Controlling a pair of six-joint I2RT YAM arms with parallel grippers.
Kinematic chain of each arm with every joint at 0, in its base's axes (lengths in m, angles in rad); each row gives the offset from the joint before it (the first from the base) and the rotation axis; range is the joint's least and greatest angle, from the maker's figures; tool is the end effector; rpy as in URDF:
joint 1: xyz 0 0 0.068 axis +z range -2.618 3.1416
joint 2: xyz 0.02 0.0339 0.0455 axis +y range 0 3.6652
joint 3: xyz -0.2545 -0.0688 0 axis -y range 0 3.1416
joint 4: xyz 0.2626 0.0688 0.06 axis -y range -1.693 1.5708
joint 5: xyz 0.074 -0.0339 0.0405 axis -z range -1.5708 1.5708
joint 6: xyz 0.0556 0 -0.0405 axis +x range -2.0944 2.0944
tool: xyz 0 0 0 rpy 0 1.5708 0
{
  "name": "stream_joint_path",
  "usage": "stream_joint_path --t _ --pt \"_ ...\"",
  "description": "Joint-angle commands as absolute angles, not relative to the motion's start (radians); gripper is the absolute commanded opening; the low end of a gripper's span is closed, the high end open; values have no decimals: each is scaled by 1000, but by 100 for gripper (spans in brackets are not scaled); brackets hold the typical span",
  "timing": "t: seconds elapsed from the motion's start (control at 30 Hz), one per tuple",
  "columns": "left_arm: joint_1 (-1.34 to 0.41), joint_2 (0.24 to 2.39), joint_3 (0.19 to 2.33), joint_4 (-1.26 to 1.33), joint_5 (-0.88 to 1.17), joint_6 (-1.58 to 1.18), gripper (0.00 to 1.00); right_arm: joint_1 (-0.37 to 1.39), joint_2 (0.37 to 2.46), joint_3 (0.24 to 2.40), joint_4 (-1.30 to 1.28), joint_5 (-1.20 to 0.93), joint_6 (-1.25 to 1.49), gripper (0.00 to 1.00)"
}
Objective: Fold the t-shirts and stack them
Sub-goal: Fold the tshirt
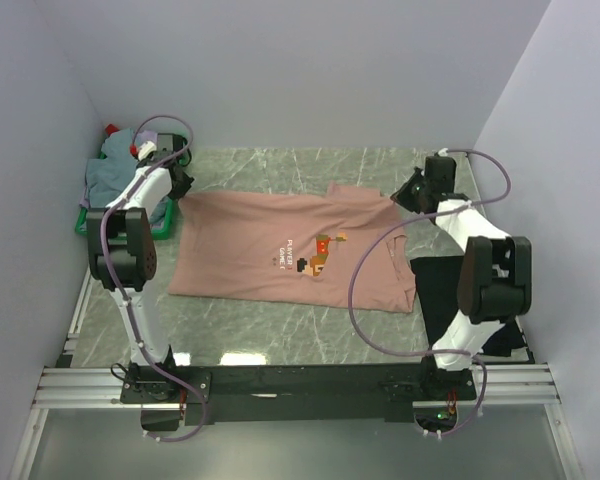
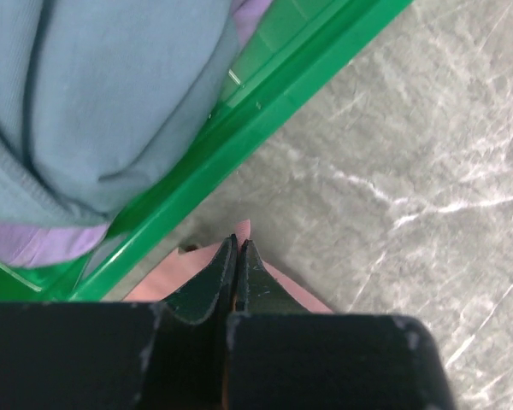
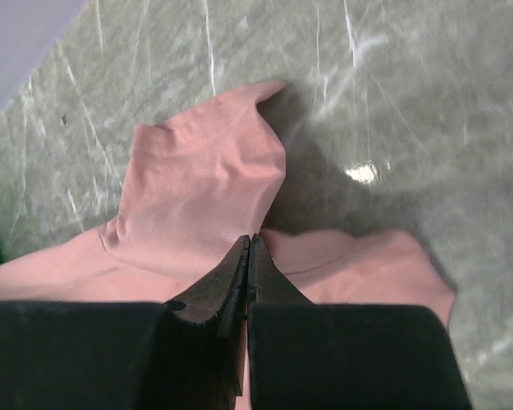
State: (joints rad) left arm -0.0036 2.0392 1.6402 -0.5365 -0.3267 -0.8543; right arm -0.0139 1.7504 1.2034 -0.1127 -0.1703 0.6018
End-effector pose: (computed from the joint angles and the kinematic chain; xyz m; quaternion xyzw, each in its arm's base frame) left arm 0.4754 0.0161 0.1919 -0.4330 0.8328 0.0123 0.3445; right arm 0.4228 0.0035 0.1996 0.2355 0.8640 0.2001 0.3974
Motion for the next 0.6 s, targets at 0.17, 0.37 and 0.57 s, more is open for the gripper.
stream_joint_path --t 0.17,0.37,0.57 --pt "29 1896 1520 -477 -308 -851 0 -25 1528 971 40 -133 670 0" --pt "32 1838 1425 -454 -302 -867 0 -23 1419 832 69 -115 678 0" --pt "35 1783 1345 -434 -293 -879 0 -23 1349 750 87 -104 686 0"
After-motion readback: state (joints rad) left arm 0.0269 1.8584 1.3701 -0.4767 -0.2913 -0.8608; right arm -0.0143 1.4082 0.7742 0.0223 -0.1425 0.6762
